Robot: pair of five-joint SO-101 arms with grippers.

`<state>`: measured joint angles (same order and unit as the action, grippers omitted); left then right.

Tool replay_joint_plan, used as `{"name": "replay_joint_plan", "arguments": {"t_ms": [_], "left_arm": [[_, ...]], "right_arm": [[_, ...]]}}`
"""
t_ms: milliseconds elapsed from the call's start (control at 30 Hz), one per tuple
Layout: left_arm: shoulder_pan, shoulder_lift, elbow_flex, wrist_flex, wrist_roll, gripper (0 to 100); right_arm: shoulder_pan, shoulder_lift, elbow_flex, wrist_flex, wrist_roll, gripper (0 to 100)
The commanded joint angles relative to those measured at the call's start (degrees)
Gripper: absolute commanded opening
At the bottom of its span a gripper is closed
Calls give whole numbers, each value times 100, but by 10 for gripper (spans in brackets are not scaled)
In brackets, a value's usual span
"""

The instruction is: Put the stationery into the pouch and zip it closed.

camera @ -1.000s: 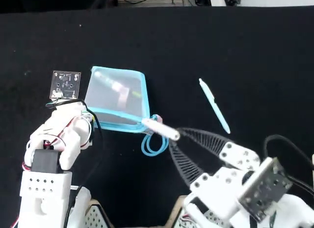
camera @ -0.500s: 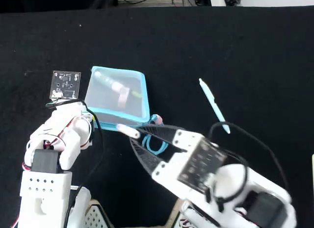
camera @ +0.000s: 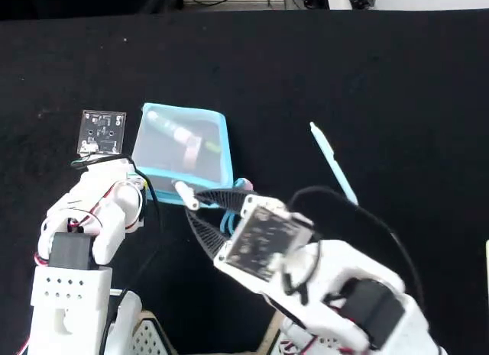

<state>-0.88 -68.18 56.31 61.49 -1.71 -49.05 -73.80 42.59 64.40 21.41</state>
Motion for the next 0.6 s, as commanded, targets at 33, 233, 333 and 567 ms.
{"name": "replay_joint_plan", "arguments": {"t_ms": [33,233,333,567], "left_arm": [[-84,-53,-66,-114,9,30],[-84,-53,-66,-105,9,30],[-84,-53,-66,-105,9,30],[-84,-53,-66,-105,9,30]], "right_arm": [[-53,-13,655,-448,299,10],[-53,40,1947,-2084,308,11],[-44,40,2229,-2488,308,11],[-44,-13,1982,-1925,264,234]]}}
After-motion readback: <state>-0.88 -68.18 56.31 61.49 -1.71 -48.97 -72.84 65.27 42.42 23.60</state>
